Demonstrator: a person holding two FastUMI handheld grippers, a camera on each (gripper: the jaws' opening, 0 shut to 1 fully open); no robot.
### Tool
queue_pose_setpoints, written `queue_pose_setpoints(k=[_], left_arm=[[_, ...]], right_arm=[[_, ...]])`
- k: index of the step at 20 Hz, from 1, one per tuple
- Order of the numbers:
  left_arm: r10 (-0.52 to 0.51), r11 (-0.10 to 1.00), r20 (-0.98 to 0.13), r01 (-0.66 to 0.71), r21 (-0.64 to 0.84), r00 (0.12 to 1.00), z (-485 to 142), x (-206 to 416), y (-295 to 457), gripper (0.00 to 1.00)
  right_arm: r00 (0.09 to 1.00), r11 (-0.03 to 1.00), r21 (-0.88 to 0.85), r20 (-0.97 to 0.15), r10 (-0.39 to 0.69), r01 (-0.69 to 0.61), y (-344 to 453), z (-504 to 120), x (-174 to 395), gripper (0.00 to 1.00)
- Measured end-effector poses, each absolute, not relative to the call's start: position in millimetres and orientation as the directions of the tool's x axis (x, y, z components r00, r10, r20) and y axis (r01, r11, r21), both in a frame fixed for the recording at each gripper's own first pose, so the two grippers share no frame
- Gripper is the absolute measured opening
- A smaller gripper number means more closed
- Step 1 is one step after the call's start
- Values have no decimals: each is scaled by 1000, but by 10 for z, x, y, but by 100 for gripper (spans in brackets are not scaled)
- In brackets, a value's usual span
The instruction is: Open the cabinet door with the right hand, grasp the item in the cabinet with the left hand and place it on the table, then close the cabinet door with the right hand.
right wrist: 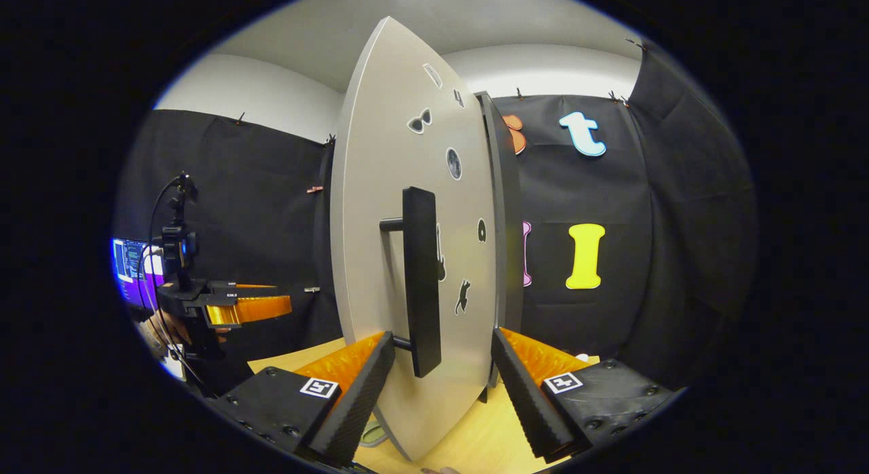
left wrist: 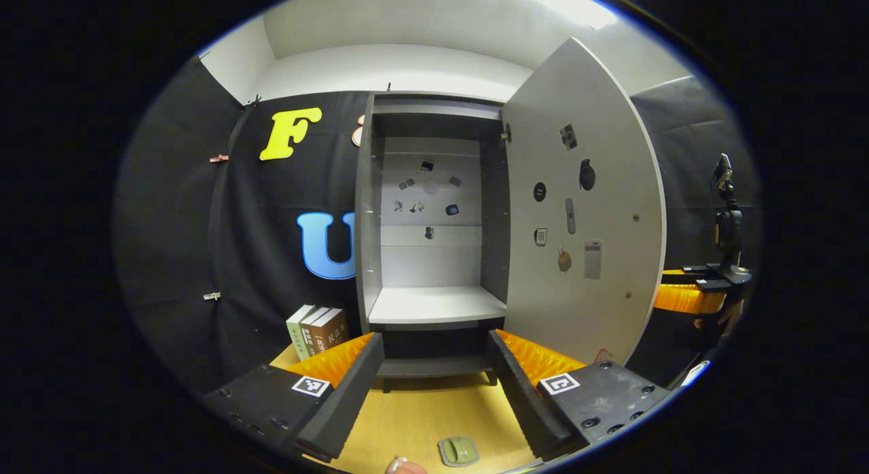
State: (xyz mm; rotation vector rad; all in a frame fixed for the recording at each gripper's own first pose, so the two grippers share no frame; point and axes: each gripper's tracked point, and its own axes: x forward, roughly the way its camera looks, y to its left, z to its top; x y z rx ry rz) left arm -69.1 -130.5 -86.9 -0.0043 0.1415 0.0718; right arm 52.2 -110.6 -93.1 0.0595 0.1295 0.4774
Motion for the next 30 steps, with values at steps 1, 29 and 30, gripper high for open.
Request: queue_pose_setpoints(k=[1, 29, 30], left_arm=[[68, 998, -140, -70, -8, 988, -847, -670, -1241, 97], [-159, 987, -165, 163, 13, 973, -878, -343, 299, 97], [-157, 987, -157, 160, 5, 975, -847, -318, 222, 97]], right_arm=[[882, 889, 86, -112, 458, -450, -1067, -936, 523, 94], [975, 981, 74, -116, 188, -180, 737, -1150, 872, 97], [982, 988, 62, -114, 150, -143, 641, -1129, 860, 97]])
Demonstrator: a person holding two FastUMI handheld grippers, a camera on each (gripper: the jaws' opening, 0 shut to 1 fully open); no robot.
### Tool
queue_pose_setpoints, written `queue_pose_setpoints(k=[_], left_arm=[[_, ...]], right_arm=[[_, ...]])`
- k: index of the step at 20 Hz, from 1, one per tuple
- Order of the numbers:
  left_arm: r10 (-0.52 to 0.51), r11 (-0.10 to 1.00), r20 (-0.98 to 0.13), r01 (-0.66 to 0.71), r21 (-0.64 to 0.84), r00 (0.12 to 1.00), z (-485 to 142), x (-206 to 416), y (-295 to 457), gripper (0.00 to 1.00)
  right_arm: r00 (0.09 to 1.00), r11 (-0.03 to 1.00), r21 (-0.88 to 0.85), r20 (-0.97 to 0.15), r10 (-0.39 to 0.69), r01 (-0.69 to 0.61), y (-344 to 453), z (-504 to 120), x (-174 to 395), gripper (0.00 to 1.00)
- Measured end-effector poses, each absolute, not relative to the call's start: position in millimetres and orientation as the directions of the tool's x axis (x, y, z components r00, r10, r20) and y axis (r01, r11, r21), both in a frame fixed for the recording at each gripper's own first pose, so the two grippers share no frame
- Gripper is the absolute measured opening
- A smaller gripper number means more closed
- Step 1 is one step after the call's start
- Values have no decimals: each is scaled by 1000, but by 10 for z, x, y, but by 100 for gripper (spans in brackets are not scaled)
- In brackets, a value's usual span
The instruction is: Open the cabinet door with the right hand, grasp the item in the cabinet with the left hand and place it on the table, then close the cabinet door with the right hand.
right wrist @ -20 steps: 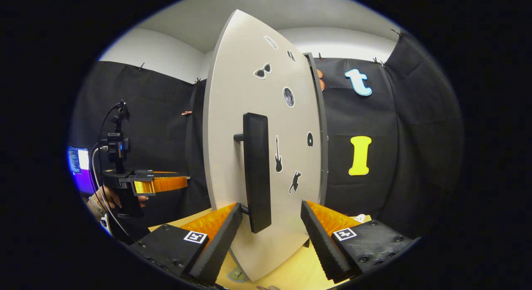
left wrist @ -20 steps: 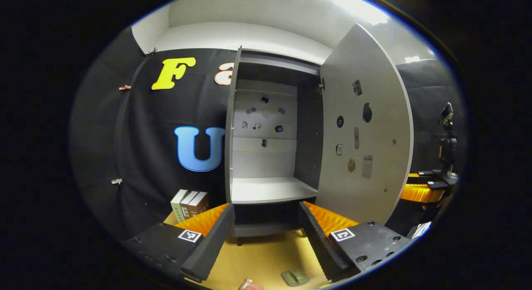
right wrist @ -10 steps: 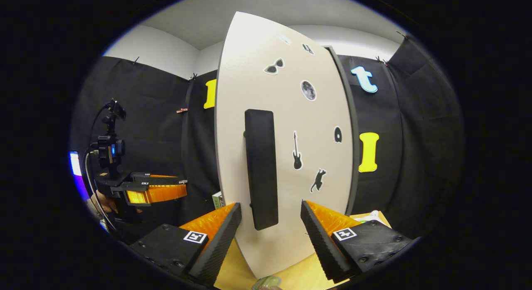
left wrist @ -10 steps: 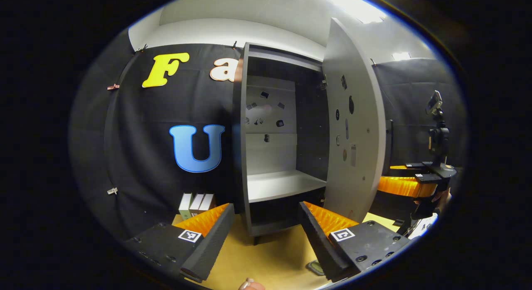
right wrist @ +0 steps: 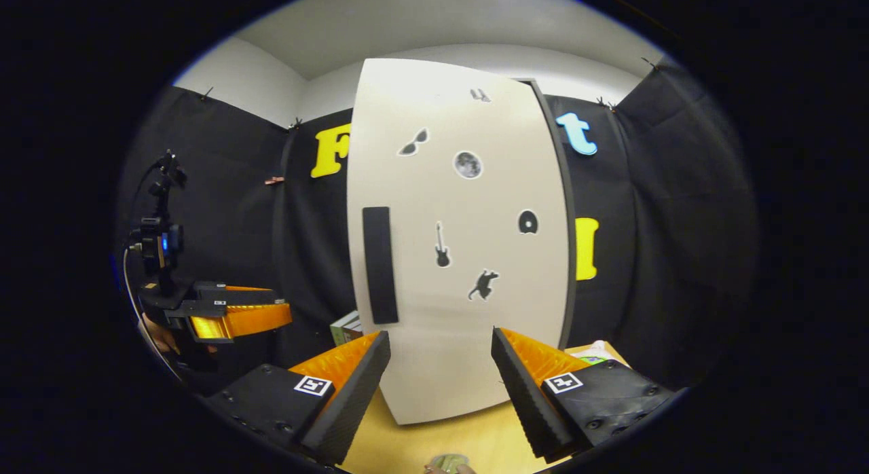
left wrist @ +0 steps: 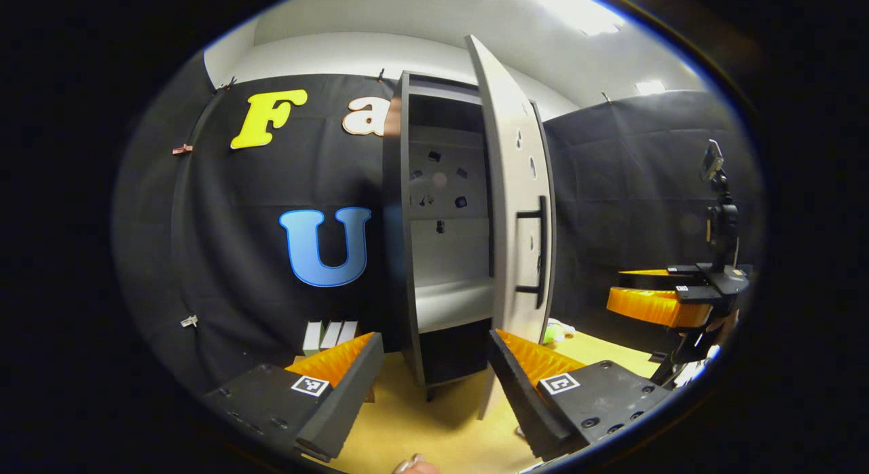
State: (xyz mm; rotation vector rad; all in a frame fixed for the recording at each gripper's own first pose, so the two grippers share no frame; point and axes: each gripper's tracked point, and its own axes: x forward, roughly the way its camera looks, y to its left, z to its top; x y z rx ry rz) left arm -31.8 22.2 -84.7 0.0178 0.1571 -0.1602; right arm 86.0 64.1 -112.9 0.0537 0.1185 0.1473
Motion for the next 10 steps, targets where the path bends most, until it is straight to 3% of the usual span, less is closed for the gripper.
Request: queue_pose_setpoints(k=[6, 10], left_arm=[[-152, 988, -131, 148, -45, 980, -733, -147, -314, 97], [-178, 983, -111, 172, -62, 978, -593, -58, -615, 96]], right_arm=[[993, 997, -44, -97, 60, -65, 214, -952, 820, 98], [996, 999, -9, -70, 49, -50, 96, -779, 826, 98]])
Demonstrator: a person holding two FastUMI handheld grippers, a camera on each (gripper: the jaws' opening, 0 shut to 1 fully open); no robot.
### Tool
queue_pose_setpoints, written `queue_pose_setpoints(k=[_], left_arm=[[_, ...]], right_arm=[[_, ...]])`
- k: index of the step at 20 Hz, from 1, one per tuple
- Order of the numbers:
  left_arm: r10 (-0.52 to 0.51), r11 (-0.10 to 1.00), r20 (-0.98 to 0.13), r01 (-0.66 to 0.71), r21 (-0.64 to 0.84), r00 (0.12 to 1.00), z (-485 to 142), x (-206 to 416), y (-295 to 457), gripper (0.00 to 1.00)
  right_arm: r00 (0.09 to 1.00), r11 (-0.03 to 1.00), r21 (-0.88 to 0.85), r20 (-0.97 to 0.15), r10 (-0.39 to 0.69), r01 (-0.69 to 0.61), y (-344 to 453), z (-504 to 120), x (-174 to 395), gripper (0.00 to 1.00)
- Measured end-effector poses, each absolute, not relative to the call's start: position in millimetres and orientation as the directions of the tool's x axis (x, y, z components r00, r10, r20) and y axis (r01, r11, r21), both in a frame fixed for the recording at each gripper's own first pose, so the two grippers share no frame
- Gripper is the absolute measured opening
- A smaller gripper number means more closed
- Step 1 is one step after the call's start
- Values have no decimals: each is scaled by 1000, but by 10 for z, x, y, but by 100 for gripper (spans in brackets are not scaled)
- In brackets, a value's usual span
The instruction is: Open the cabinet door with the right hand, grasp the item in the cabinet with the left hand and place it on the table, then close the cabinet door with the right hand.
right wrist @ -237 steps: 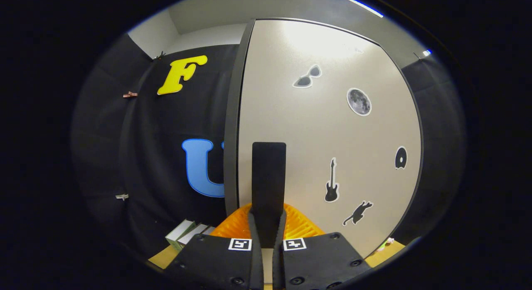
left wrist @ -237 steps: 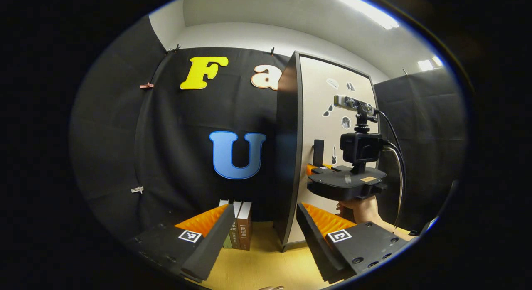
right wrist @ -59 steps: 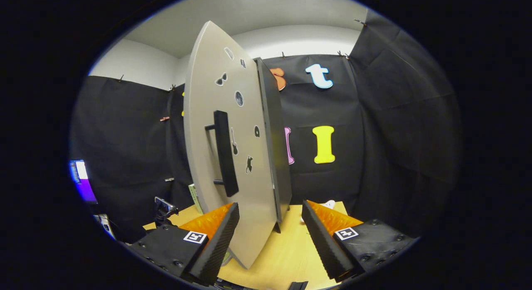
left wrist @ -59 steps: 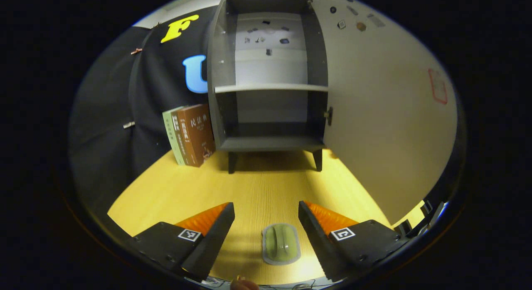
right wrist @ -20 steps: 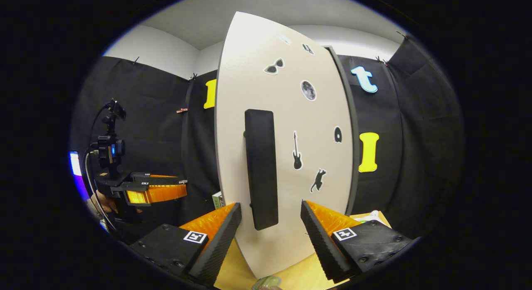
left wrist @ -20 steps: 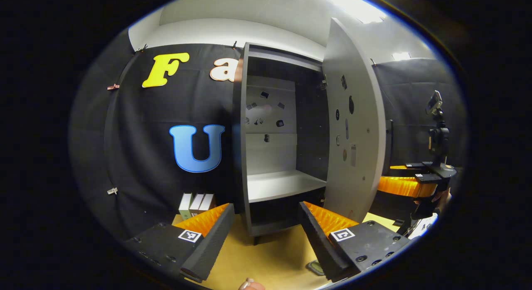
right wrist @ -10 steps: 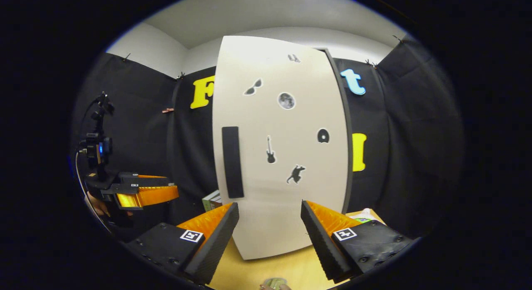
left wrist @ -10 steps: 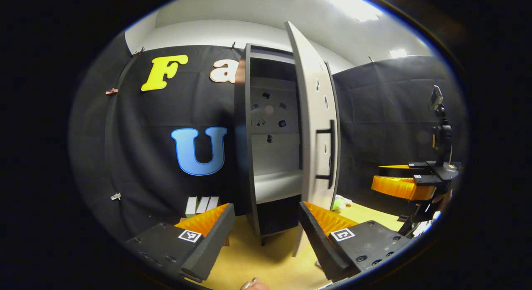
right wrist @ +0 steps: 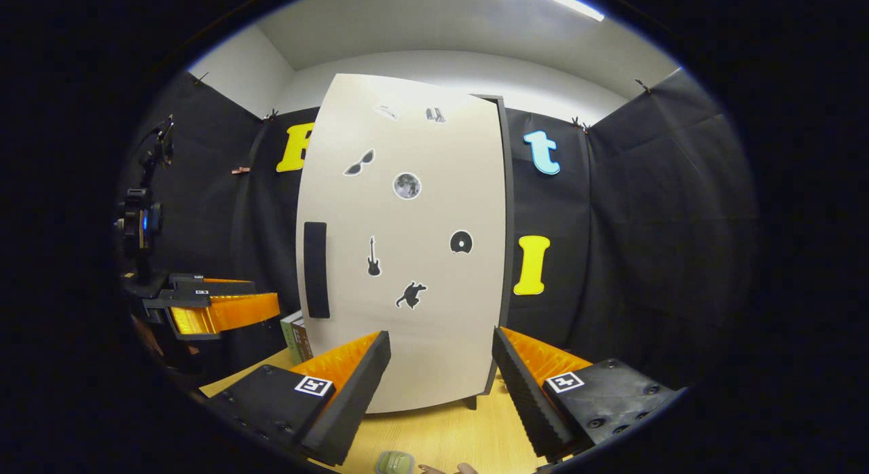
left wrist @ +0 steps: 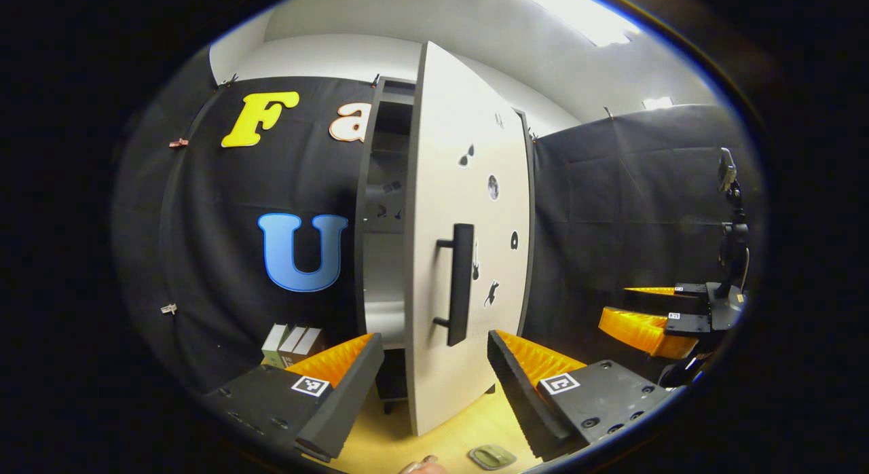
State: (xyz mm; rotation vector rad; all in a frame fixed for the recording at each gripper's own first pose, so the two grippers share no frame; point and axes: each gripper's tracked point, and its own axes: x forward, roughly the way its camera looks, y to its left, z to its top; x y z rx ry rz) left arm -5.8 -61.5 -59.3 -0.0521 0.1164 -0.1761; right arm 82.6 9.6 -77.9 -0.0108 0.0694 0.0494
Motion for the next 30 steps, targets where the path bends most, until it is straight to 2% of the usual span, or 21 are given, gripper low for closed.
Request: queue_pose_setpoints(k=[2, 9, 14, 22, 30], left_arm=[[-152, 987, -96, 147, -64, 984, -534, -38, -677, 97], [-86, 995, -77, 82, -60, 993, -470, -36, -765, 97], [-23, 1000, -47, 23, -1, 999, -363, -40, -696, 97], [-7, 999, -53, 5, -34, 999, -378, 13, -693, 97], [-40, 998, -49, 37, -45, 998, -350, 90, -801, 96]], right_arm=[[998, 999, 2, -32, 51, -51, 20, -662, 848, 98], [997, 998, 3, -24, 69, -69, -153, -636, 960, 97], [996, 997, 0, -21, 81, -81, -149, -656, 1012, 97], [996, 996, -29, -9, 86, -86, -136, -605, 1028, 97], [996, 994, -63, -11, 94, -94, -130, -552, 970, 97]])
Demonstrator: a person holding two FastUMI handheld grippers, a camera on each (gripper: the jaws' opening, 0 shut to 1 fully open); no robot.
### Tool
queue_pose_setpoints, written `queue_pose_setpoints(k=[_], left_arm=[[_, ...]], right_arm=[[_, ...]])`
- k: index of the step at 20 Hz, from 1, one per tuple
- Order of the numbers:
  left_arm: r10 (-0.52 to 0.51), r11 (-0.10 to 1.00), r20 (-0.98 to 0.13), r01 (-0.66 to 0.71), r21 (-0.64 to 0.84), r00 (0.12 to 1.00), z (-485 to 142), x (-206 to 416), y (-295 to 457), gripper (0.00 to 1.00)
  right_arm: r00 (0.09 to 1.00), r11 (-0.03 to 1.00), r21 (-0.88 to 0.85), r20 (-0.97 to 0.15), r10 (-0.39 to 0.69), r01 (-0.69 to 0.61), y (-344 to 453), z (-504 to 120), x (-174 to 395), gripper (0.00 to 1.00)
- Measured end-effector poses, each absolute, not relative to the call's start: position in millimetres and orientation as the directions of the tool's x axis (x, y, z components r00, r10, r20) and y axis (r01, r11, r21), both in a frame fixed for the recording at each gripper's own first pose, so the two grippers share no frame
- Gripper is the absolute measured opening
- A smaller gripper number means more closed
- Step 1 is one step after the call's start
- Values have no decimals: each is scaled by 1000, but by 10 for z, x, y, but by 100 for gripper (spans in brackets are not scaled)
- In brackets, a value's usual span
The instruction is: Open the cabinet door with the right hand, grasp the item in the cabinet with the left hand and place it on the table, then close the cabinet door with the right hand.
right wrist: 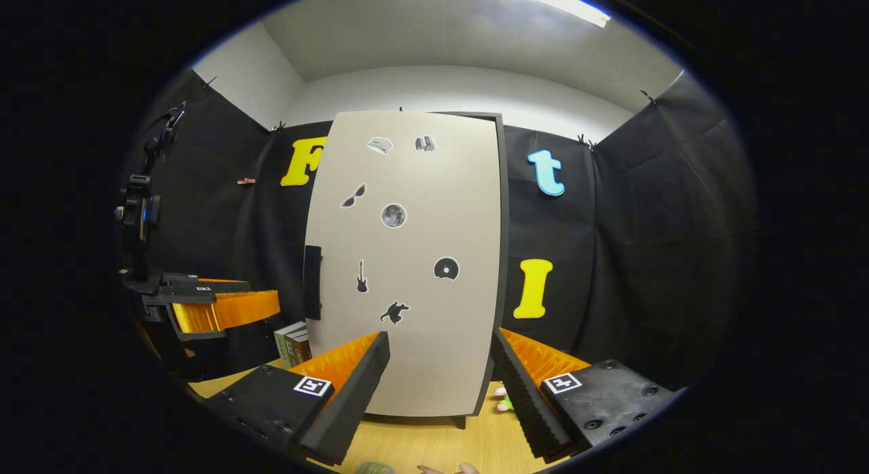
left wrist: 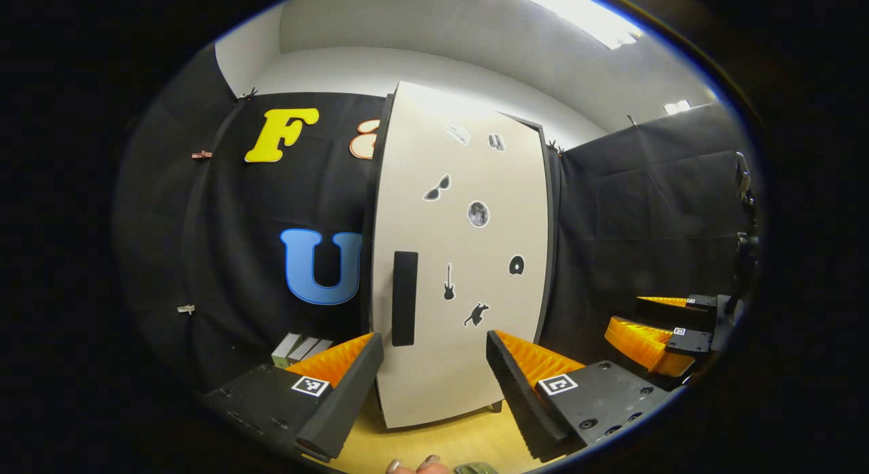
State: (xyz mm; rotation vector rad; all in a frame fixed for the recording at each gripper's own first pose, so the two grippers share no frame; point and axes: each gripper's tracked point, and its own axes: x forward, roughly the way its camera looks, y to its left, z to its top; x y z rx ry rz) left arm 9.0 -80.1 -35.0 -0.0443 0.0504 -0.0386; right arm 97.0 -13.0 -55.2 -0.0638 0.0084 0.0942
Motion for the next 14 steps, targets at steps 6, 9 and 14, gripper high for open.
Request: queue_pose_setpoints(k=[6, 9, 14], left_arm=[[-67, 998, -38, 66, -17, 997, -331, 70, -886, 95], [-67, 998, -39, 67, -16, 997, -333, 74, -906, 95], [-54, 998, -40, 55, 13, 998, -315, 47, -862, 95]], right_arm=[[995, 994, -52, -13, 100, -101, -119, -524, 954, 97], [992, 992, -33, -10, 124, -124, -60, -500, 936, 98], [991, 990, -49, -6, 134, -134, -9, -470, 918, 97]])
